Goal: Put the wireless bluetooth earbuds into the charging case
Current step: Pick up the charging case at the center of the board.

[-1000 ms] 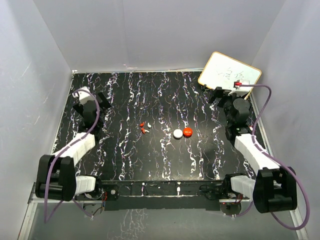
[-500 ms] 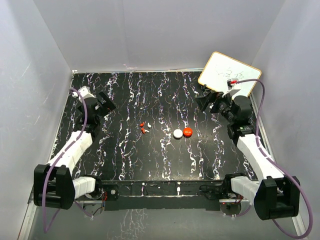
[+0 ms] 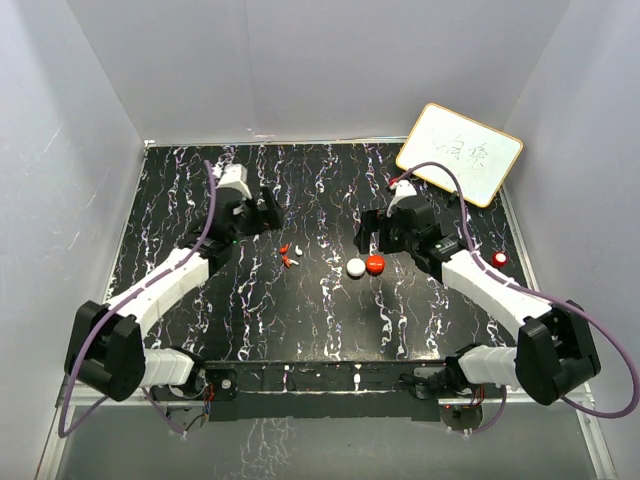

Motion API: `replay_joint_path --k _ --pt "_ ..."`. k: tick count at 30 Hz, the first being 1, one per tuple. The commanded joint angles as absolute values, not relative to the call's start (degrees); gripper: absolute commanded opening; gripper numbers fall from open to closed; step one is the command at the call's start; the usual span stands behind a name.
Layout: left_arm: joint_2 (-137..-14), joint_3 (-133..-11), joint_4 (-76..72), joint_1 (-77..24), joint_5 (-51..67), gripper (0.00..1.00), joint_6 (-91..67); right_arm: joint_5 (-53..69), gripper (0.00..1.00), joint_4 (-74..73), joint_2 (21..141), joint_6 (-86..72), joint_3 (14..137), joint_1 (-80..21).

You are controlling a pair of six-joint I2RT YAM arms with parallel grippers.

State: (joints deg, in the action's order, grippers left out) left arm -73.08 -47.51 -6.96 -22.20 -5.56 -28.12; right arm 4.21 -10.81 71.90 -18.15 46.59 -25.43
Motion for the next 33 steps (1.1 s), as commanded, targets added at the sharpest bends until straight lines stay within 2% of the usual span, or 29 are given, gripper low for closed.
replay_joint_path --k 1,10,15,23,33 --pt "-73.9 -50.1 -3.4 -26.2 -5.1 0.99 -25.6 0.0 0.94 -12.9 68.6 -20.0 45.1 -26.7" --pt "-75.1 -51.1 -3.9 -29.9 -3.4 0.99 -26.3 -1.6 0.87 -15.2 67.9 -27.7 40.8 -27.2" --pt "-76.9 -52.1 -2.6 -32.7 -4.0 0.97 -25.2 2.7 0.81 -13.8 69.0 -28.8 40.6 -27.8" --pt "-76.6 -51.6 -2.1 -33.3 -4.4 0.98 -25.2 5.3 0.81 -10.5 72.0 -32.8 37.6 -32.7" --pt "-75.9 -50.5 -1.8 -33.4 -4.3 0.98 -25.3 6.0 0.81 -5.8 77.1 -35.0 35.9 -33.3"
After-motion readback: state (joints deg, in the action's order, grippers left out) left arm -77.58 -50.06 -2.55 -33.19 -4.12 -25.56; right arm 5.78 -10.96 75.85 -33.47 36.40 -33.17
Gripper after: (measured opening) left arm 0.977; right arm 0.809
